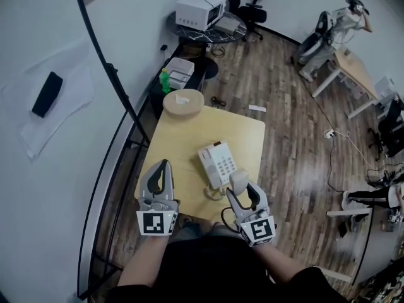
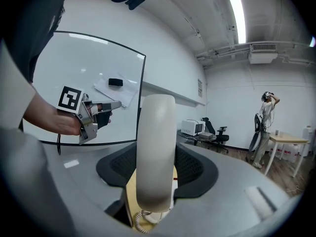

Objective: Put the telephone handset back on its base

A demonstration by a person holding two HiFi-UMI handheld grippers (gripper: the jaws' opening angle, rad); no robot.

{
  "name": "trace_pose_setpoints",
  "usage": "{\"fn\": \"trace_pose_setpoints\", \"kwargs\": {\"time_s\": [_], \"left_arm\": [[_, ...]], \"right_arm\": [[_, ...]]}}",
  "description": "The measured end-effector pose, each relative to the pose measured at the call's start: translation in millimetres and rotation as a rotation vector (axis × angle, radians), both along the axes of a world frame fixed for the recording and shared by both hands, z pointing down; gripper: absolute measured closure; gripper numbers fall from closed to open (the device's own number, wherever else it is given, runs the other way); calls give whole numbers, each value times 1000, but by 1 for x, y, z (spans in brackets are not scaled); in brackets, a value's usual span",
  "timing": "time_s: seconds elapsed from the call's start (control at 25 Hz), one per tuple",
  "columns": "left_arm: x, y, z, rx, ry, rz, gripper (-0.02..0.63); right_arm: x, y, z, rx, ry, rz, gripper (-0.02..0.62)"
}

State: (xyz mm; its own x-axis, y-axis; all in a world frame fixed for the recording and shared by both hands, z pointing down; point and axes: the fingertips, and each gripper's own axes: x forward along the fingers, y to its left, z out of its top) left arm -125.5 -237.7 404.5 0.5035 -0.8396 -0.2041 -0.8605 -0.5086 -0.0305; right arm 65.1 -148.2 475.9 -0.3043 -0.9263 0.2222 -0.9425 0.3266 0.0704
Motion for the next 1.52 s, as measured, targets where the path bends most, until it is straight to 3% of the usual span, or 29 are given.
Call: {"fn": "trace_pose_setpoints", "kwargs": {"time_s": [0.56,1.12,1.52], "left_arm": [[9,-11,18,-49,14,-63,606],[15,-25,59,-105,-5,-95,606],[18,-27,78,-132,-25,-94,606]], "right_arm": [[4,-52,65,-159,-5,-85,365],[1,-109,153,-325,-2,-64,365],[-1,-134,219,-494,32,-36,365]]}}
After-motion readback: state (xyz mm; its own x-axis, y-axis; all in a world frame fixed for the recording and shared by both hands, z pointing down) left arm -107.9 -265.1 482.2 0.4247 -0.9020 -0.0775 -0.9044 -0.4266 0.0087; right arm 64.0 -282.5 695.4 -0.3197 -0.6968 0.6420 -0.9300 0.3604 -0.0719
